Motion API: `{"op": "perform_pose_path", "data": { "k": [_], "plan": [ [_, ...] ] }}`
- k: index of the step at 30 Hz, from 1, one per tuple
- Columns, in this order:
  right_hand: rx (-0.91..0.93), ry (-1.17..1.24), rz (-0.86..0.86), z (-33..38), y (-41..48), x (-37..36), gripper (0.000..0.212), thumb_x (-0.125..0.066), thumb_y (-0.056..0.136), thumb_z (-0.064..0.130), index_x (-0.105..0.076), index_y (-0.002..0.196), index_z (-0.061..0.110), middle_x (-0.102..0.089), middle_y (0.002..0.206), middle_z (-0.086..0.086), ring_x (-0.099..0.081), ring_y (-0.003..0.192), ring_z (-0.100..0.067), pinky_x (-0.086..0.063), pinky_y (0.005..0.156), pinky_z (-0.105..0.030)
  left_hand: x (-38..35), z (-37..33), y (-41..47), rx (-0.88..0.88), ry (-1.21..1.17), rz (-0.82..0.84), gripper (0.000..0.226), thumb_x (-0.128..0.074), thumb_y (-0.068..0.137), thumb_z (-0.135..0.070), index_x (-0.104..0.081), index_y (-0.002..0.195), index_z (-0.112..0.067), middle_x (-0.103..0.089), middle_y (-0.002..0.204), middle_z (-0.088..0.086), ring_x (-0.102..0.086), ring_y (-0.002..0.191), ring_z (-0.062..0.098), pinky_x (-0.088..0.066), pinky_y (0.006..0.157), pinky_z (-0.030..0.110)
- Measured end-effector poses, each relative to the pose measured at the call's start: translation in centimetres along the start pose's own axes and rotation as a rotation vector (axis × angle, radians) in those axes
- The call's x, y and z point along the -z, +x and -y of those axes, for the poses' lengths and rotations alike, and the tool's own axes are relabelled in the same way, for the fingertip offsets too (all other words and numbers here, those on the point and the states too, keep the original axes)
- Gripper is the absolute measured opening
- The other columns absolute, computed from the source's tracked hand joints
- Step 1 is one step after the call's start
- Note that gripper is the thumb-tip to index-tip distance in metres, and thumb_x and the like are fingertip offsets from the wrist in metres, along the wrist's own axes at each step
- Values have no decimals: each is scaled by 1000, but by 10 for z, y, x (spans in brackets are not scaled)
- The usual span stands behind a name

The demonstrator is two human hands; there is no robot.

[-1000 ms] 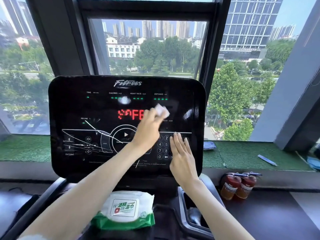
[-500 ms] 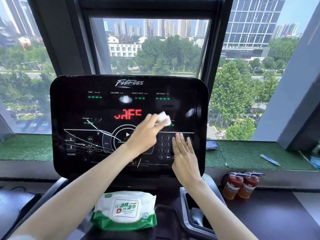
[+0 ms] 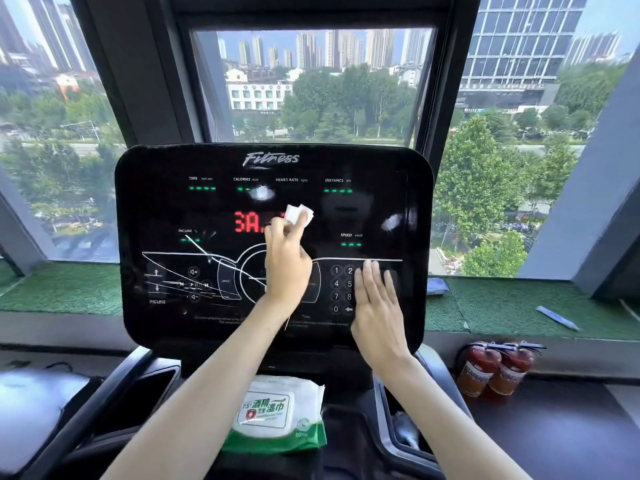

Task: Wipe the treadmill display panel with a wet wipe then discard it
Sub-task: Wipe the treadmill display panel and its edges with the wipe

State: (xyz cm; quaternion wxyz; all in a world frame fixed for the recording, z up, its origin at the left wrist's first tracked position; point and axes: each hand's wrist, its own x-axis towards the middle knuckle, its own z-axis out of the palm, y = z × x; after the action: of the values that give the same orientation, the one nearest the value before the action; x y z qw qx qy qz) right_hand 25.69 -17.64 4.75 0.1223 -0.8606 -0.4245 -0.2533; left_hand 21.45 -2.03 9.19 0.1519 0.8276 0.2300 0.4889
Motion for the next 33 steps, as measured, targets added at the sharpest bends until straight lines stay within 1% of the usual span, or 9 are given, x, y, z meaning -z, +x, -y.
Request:
{"op": "perform_pose_path", "data": {
  "k": [2, 7, 9, 12, 14, 19, 25, 30, 33],
  "plan": [
    [-13, 2, 0, 1, 0, -1, 60, -36, 69, -2, -46, 127, -12, -43, 135, -31, -38, 130, -41, -16, 108, -47, -5, -17, -8, 0, -26, 41, 66, -48, 74, 18, -50, 133, -13, -46, 99, 12, -42, 90, 24, -42, 76, 26],
    [-14, 17, -21, -2, 1, -3, 62, -29, 69, -1, -45, 128, -12, -43, 136, -29, -37, 132, -39, -13, 111, -45, 4, -9, -23, -579, 114, 421, 67, -55, 69, 14, -47, 130, -14, -49, 102, 8, -43, 89, 22, -52, 50, 37],
    [-5, 25, -35, -2, 0, -3, 59, -35, 71, -2, -45, 128, -12, -42, 137, -30, -37, 131, -40, -13, 110, -46, 16, 15, -6, -480, 91, 313, 65, -53, 70, 17, -52, 129, -10, -49, 100, 10, -42, 91, 23, -54, 58, 38],
    [-25, 54, -40, 3, 2, -4, 67, -57, 64, -9, -44, 129, -12, -41, 137, -32, -34, 132, -41, -13, 110, -46, 25, 42, 14, -45, -40, -17, 61, -47, 76, 21, -54, 129, -9, -44, 95, 9, -45, 92, 25, -47, 81, 28],
    [-46, 57, -59, 9, 3, -5, 70, -58, 62, -9, -43, 131, -10, -40, 137, -33, -33, 133, -43, -15, 110, -48, 22, 31, 13, 104, -71, -75, 62, -47, 77, 20, -52, 131, -9, -42, 95, 8, -46, 91, 26, -38, 85, 20],
    [-81, 80, -73, 20, 2, -6, 80, -53, 63, -11, -34, 139, 1, -30, 141, -35, -23, 136, -45, -19, 112, -51, 19, 22, -11, -582, 141, 343, 64, -54, 68, 15, -52, 127, -9, -50, 100, 10, -46, 90, 24, -54, 49, 37],
    [-120, 98, -77, 28, 3, -8, 82, -53, 60, -12, -38, 139, 6, -27, 141, -38, -21, 136, -48, -17, 112, -54, 28, 49, 16, 90, -76, -93, 63, -47, 77, 20, -52, 131, -11, -42, 93, 9, -48, 89, 28, -51, 79, 41],
    [-192, 218, -80, 47, 7, -3, 80, -46, 65, -13, -33, 141, 9, -12, 148, -35, -4, 141, -44, -4, 114, -50, 22, 30, -5, -459, 113, 306, 66, -52, 71, 15, -50, 131, -13, -46, 100, 8, -45, 93, 23, -55, 61, 38],
    [-106, 198, -65, 52, 10, 0, 77, -46, 65, -12, -34, 140, 5, -16, 151, -27, -8, 142, -38, -6, 116, -48, 41, 60, 14, -272, 3, 145, 62, -50, 76, 18, -54, 130, -11, -42, 95, 5, -45, 92, 20, -52, 79, 34]
  ]
}}
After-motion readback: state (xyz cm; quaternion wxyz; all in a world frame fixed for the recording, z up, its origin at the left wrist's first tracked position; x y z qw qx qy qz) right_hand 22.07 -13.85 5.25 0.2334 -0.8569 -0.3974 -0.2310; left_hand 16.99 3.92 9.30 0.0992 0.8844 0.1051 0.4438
